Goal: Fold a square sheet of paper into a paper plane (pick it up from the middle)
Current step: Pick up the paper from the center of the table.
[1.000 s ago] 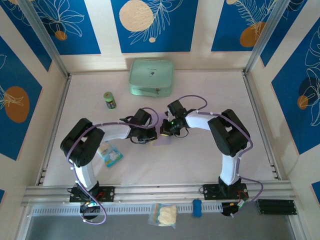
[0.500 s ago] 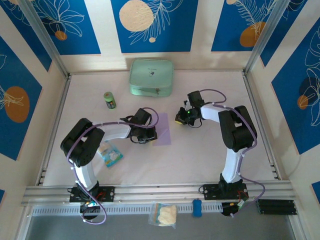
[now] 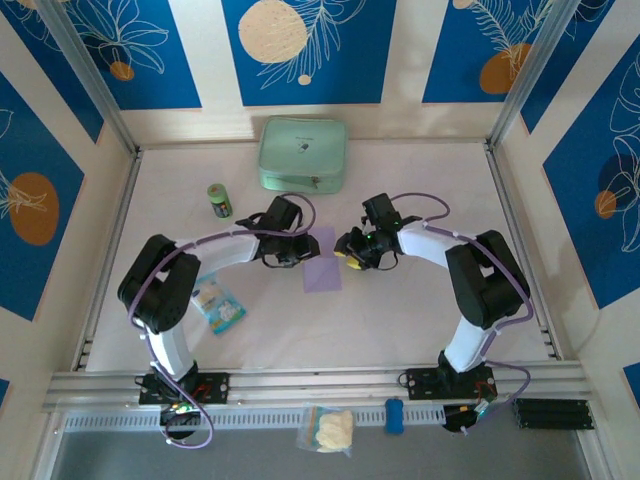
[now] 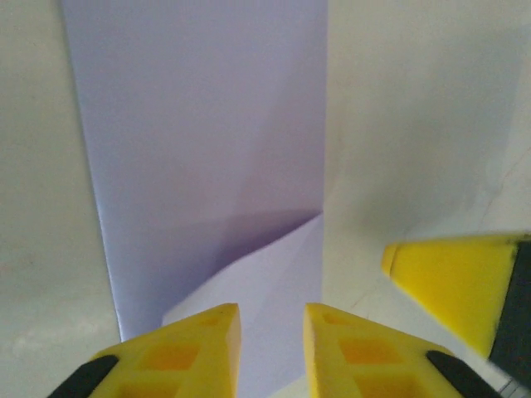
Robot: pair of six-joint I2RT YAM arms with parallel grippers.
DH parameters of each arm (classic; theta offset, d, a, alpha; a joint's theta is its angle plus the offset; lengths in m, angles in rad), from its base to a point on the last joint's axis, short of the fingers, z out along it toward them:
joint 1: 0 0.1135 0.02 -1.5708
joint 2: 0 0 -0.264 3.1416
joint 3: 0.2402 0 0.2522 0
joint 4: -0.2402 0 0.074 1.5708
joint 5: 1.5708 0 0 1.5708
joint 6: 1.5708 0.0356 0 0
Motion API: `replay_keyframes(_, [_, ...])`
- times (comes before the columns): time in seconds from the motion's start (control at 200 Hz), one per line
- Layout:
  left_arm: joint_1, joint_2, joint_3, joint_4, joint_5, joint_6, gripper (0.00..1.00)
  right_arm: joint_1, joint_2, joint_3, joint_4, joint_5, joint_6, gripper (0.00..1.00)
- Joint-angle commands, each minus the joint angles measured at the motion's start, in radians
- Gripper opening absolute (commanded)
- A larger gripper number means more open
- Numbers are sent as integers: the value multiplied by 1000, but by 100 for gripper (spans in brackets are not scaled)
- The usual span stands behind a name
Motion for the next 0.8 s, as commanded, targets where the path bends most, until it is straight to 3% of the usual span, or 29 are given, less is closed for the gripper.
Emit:
replay_keyframes(0.0, [6, 39, 24, 15, -19, -13, 21, 25, 15, -3, -3, 8, 89, 43])
replay_keyframes(0.295, [11, 81, -4, 45, -43, -35, 14, 58, 79, 42, 19, -11, 83, 32])
replay_keyframes(0.795, [16, 99, -80, 55, -74, -49, 12, 79, 130, 91, -16, 29, 74, 30])
